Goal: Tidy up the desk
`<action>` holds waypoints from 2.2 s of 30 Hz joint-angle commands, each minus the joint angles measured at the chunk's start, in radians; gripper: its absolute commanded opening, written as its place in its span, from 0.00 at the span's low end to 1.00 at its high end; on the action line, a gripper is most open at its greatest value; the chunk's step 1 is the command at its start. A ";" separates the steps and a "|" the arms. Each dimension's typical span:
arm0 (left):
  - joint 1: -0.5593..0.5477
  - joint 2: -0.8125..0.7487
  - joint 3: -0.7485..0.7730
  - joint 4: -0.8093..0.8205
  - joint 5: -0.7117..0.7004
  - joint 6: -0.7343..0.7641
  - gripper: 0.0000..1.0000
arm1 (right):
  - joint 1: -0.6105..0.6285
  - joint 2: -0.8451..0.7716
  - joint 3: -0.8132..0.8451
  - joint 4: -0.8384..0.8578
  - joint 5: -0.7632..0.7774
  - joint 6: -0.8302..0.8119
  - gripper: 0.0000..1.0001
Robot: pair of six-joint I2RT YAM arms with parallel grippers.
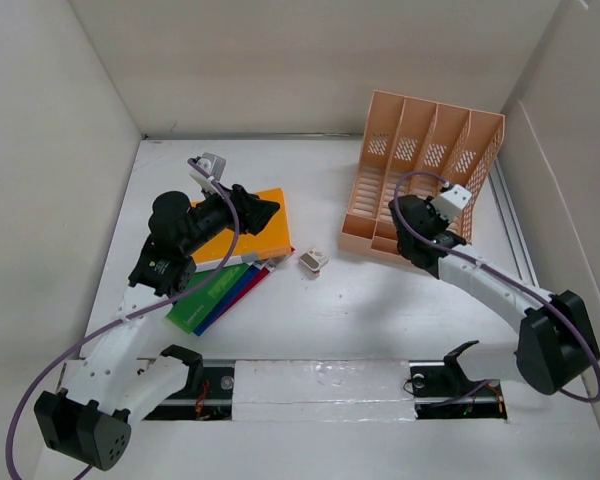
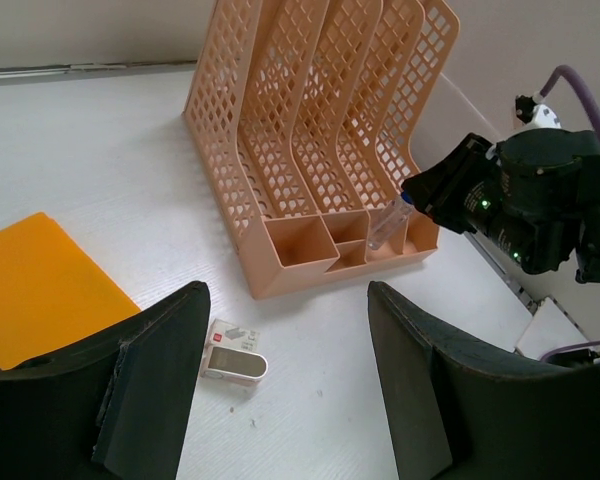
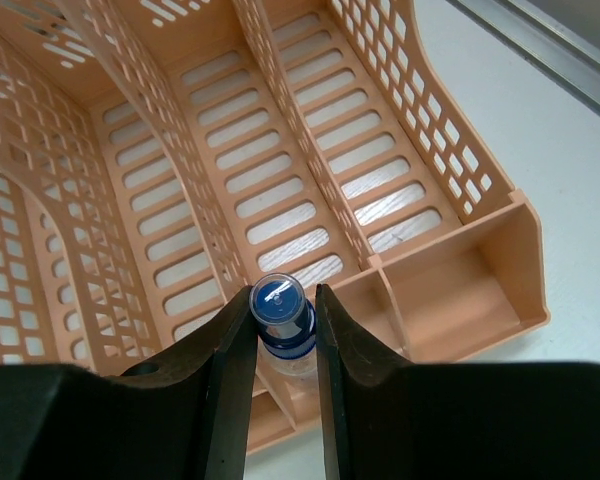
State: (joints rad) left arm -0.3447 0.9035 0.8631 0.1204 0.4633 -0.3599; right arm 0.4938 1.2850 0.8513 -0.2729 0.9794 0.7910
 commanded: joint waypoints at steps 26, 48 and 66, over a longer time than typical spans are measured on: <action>0.003 0.002 0.007 0.038 0.017 0.001 0.60 | 0.097 -0.160 0.029 0.009 -0.064 -0.073 0.72; 0.003 -0.026 0.025 -0.018 -0.153 -0.004 0.36 | 0.304 0.313 0.136 0.287 -0.795 -0.230 0.53; 0.003 -0.018 0.025 -0.008 -0.129 0.006 0.38 | 0.384 0.474 0.219 0.193 -0.742 -0.236 0.51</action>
State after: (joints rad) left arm -0.3447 0.9005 0.8635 0.0772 0.3290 -0.3607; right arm 0.8463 1.7267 1.0203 -0.0471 0.1829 0.5583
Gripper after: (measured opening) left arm 0.379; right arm 0.528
